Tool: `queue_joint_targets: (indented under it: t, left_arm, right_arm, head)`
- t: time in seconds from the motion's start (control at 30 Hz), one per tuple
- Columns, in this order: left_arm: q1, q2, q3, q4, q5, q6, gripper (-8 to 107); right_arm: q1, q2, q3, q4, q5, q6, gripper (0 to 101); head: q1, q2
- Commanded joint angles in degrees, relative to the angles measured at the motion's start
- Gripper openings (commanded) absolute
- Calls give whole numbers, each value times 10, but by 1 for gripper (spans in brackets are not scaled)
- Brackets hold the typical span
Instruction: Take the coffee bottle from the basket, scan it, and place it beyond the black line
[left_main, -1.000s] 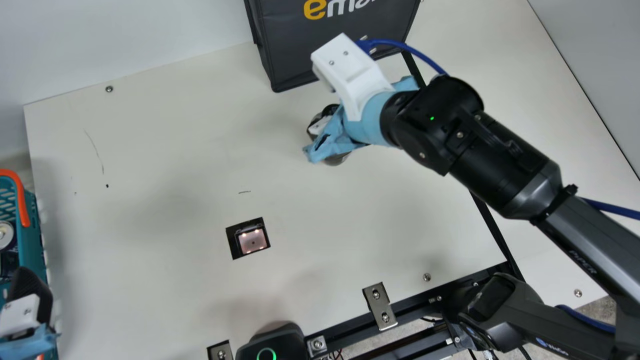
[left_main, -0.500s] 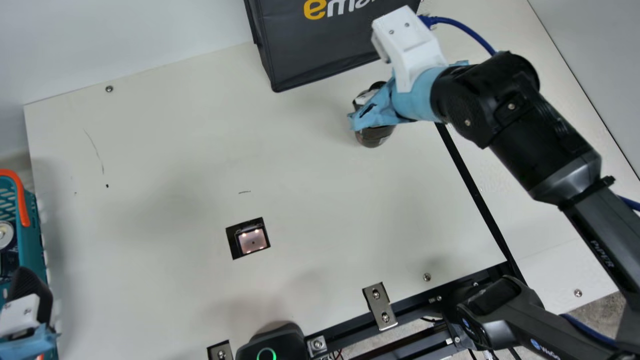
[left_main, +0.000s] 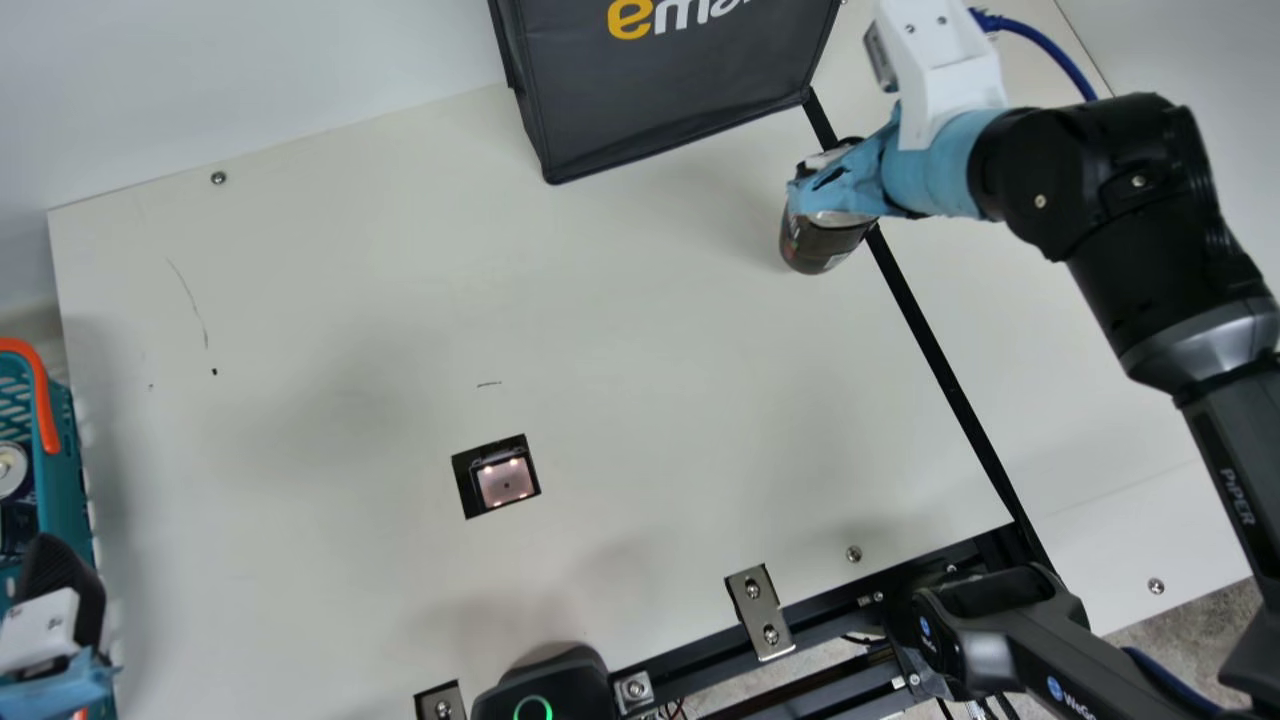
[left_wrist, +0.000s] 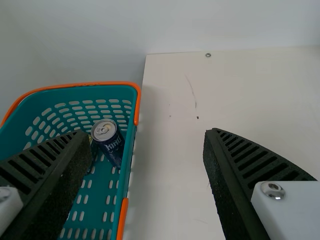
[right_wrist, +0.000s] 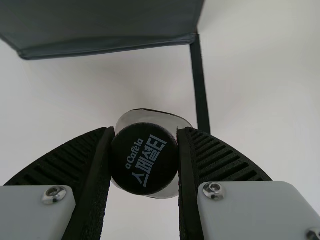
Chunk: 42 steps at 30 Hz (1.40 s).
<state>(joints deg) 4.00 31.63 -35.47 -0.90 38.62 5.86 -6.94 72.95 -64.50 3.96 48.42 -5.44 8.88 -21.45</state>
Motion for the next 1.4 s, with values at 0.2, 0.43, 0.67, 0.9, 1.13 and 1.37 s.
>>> queue_joint_targets:
  t: [0.2, 0.43, 0.67, 0.9, 1.13, 1.37]
  left_arm:
    - [0, 0, 0, 0, 0, 0, 90]
    - [0, 0, 0, 0, 0, 0, 90]
    - [0, 0, 0, 0, 0, 0, 90]
    - [0, 0, 0, 0, 0, 0, 90]
    - [0, 0, 0, 0, 0, 0, 90]
    - [0, 0, 0, 0, 0, 0, 90]
  right_arm:
    - [-91, 9, -1, 37, -9, -49, 0]
    - [-150, 24, -5, 64, -17, -89, 0]
    - [-187, 43, -8, 81, -30, -118, 0]
    - [-200, 65, -11, 86, -48, -127, 0]
    - [-201, 90, -22, 81, -63, -122, 0]
    - [-196, 112, -38, 72, -74, -110, 0]
  head:
    - [-10, -1]
    - [-10, -1]
    - [-10, -1]
    - [-10, -1]
    - [-10, -1]
    - [-10, -1]
